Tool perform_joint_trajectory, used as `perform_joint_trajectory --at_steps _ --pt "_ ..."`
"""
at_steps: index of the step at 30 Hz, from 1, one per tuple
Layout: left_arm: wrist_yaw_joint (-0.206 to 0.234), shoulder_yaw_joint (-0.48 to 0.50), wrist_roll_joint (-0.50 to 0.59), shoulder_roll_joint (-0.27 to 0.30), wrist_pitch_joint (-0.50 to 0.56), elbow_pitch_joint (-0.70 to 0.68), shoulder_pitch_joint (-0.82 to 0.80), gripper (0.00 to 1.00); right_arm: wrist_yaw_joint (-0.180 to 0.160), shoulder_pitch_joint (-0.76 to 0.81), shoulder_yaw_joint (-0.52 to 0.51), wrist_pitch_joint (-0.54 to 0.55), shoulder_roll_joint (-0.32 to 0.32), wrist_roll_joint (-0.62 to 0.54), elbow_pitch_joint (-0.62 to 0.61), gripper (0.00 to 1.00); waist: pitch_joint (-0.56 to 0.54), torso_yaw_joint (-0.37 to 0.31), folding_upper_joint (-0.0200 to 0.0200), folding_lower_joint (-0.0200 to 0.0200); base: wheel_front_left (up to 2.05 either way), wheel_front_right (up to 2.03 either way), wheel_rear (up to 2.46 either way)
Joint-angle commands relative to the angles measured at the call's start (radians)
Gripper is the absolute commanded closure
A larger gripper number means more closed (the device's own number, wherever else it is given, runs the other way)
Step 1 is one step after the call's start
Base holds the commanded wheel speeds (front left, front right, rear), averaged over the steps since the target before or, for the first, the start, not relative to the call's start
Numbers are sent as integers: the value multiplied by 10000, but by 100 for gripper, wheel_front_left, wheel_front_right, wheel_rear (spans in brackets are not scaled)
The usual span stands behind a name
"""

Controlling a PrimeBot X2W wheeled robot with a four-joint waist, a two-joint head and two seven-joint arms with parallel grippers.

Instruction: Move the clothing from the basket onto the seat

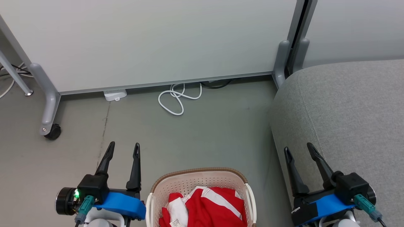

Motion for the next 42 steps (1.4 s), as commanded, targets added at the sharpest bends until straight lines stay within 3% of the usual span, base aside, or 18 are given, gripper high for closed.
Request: perform_joint_trajectory --at_steps 1,15,22,33,42 --pt "-14 -39 118 -15 -49 32 -136 0 5 -143 5 -36 -55 -15 -6 0 54 -27 0 0 0 0 0" --pt "-99 -860 775 305 -39 1040 -1064 0 5 -671 356 -35 -51 26 -625 0 1119 -960 0 0 0 0 0" --pt "-170 -1528 976 859 -39 2184 -2071 0 5 -1241 791 -33 -46 202 -1104 0 2302 -1876 0 0 0 0 0" --pt "-162 -3274 1098 1761 -39 4876 -3968 0 5 -2112 1232 -33 -40 623 -1779 0 4411 -2908 0 0 0 0 0" --pt "-161 -5321 1194 2404 1 7392 -5361 0 5 -2813 1677 -35 -43 797 -2401 0 5979 -3546 0 0 0 0 0"
